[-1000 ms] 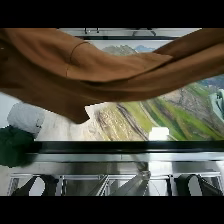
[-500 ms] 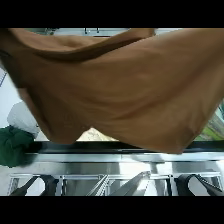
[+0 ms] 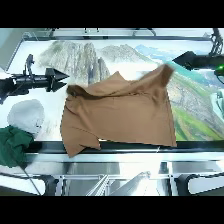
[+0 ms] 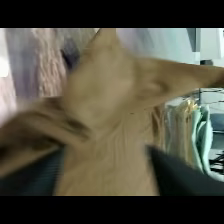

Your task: Fold the shirts.

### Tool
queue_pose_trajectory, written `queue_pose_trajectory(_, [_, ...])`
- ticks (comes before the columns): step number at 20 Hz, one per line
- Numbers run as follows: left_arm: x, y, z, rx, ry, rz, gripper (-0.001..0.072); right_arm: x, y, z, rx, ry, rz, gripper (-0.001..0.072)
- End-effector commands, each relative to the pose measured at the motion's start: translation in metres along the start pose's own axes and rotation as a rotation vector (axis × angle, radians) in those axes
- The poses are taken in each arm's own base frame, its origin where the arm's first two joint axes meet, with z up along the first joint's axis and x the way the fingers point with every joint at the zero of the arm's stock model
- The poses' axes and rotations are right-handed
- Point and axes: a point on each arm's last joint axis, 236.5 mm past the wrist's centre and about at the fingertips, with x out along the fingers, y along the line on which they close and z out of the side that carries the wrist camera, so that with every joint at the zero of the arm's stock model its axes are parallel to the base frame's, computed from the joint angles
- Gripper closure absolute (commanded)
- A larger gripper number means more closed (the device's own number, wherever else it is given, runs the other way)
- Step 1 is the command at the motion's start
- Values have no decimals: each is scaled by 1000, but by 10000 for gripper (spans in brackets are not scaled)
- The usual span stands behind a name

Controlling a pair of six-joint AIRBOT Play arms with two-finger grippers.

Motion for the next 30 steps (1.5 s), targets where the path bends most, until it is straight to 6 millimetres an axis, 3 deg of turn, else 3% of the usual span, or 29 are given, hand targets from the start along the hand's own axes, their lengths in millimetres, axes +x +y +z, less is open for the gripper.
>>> queue_pose_trajectory(1, [-1, 17, 20, -88, 49, -86, 7, -8, -31, -13, 41, 65, -58, 383])
queue_pose_trajectory(2, [-15, 23, 19, -94, 83, -61, 7, -27, -43, -26, 63, 124, -89, 384])
queue_pose_trajectory(4, [-45, 51, -4, -124, 202, 75, 8, -60, -57, -62, 155, 259, -93, 386])
queue_pose_trajectory(7, [-83, 95, -65, -214, 348, 290, 8, -91, -59, -129, 357, 399, -31, 396])
queue_pose_trajectory(10, [-103, 123, -131, -298, 438, 415, 10, -109, -67, -189, 502, 406, -64, 397])
queue_pose_trajectory(12, [-105, 137, -165, -344, 484, 456, 18, -113, -70, -214, 534, 365, -103, 397])
queue_pose_trajectory(15, [-86, 148, -194, -373, 514, 474, 18, -114, -60, -235, 524, 357, -120, 396])
queue_pose_trajectory(20, [-45, 145, -204, -256, 538, 517, 19, -124, -41, -242, 516, 341, -129, 396])
queue_pose_trajectory(21, [-40, 141, -207, -234, 554, 518, 121, -126, -37, -245, 525, 346, -130, 396])
queue_pose_trajectory(23, [-34, 137, -211, -192, 581, 512, 544, -136, -43, -271, 590, 428, -207, 392])
queue_pose_trajectory(24, [-35, 136, -213, -182, 590, 506, 647, -144, -51, -292, 625, 493, -271, 384])
queue_pose_trajectory(25, [-35, 136, -213, -173, 592, 502, 681, -151, -56, -311, 648, 546, -321, 332])
queue_pose_trajectory(26, [-35, 136, -212, -170, 590, 502, 681, -154, -59, -323, 657, 573, -343, 226])
queue_pose_trajectory(30, [-35, 136, -213, -165, 596, 497, 681, -127, -54, -333, 673, 493, -258, 221])
